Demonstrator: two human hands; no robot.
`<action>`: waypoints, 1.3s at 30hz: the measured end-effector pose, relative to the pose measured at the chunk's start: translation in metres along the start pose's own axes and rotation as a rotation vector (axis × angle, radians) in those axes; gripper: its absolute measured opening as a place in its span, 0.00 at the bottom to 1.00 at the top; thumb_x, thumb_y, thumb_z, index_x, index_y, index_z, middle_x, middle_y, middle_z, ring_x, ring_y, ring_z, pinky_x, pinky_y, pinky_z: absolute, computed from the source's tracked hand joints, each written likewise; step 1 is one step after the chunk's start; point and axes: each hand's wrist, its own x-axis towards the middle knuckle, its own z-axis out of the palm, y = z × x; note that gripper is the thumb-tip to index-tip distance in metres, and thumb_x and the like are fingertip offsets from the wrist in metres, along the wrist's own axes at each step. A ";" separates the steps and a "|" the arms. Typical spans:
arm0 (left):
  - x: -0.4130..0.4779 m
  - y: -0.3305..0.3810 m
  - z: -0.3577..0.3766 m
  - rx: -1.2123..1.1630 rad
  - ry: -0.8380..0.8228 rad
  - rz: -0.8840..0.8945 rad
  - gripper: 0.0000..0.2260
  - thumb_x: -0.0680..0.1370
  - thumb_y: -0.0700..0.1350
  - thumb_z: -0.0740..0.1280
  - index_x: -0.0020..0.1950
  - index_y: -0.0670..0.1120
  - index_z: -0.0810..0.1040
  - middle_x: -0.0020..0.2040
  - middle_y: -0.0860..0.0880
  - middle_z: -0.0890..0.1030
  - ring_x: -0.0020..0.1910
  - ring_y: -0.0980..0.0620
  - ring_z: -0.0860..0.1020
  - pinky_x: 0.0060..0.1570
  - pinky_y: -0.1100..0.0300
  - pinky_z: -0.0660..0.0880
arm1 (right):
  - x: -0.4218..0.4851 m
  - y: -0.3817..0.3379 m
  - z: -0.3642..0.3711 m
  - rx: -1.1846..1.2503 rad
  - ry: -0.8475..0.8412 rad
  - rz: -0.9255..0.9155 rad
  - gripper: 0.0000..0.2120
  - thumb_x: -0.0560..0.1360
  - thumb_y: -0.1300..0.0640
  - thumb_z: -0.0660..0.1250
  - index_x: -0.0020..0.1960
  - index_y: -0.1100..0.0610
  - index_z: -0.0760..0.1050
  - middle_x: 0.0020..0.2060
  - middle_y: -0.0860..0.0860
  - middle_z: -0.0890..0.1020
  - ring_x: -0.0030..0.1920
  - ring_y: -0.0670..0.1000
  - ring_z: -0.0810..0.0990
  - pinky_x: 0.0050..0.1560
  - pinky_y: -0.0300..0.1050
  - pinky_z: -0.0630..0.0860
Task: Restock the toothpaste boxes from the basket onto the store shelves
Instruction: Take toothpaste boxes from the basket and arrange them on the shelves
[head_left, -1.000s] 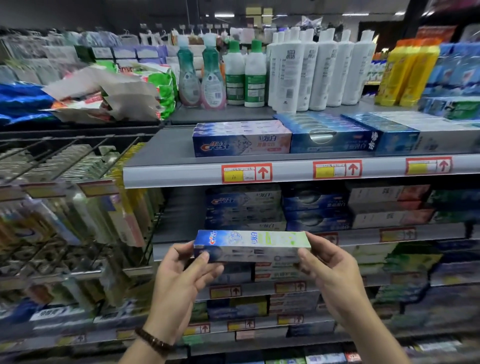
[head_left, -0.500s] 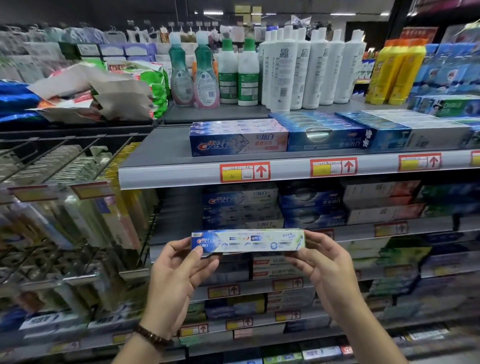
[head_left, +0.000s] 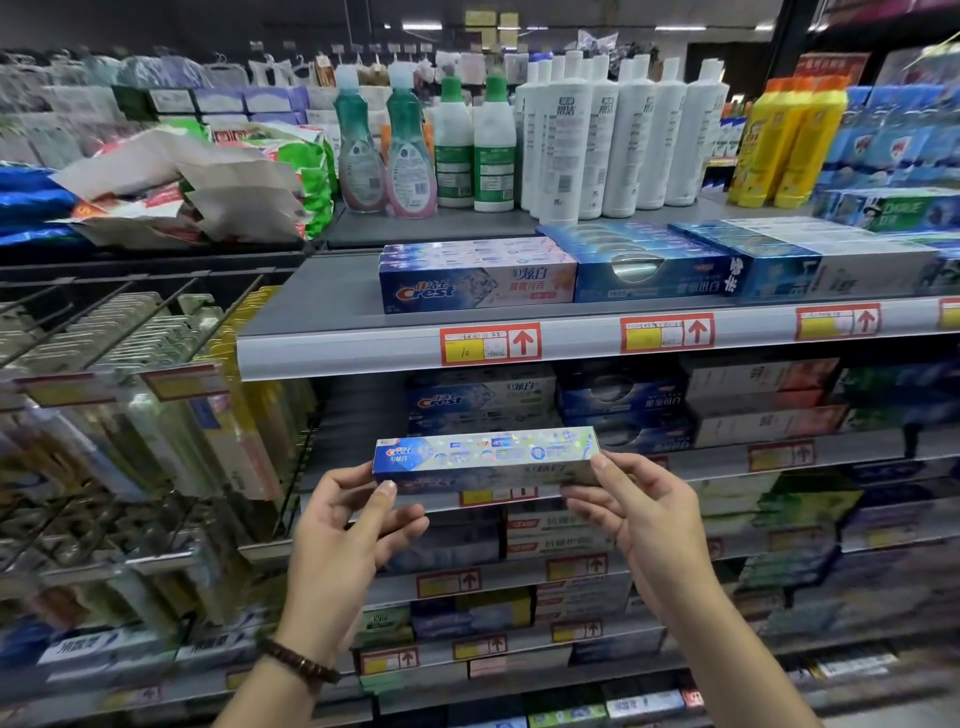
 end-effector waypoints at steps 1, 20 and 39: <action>0.002 0.000 -0.001 0.005 0.000 0.005 0.07 0.82 0.35 0.67 0.60 0.41 0.77 0.53 0.40 0.80 0.44 0.38 0.86 0.44 0.50 0.86 | 0.000 -0.001 0.001 0.003 -0.003 0.002 0.14 0.76 0.58 0.72 0.57 0.65 0.81 0.52 0.63 0.88 0.49 0.65 0.88 0.48 0.49 0.88; 0.031 -0.009 -0.005 0.381 0.041 0.185 0.04 0.81 0.43 0.72 0.54 0.48 0.83 0.47 0.54 0.87 0.41 0.54 0.84 0.51 0.49 0.83 | 0.032 0.001 0.008 -0.226 0.060 0.078 0.09 0.82 0.54 0.71 0.55 0.59 0.84 0.49 0.55 0.89 0.47 0.58 0.89 0.48 0.53 0.85; 0.093 -0.014 0.010 0.666 0.120 0.219 0.03 0.80 0.45 0.74 0.47 0.47 0.83 0.37 0.51 0.82 0.36 0.52 0.78 0.36 0.59 0.71 | 0.101 0.009 0.030 -0.561 0.217 -0.002 0.02 0.80 0.55 0.72 0.51 0.51 0.80 0.46 0.50 0.86 0.44 0.51 0.88 0.49 0.51 0.86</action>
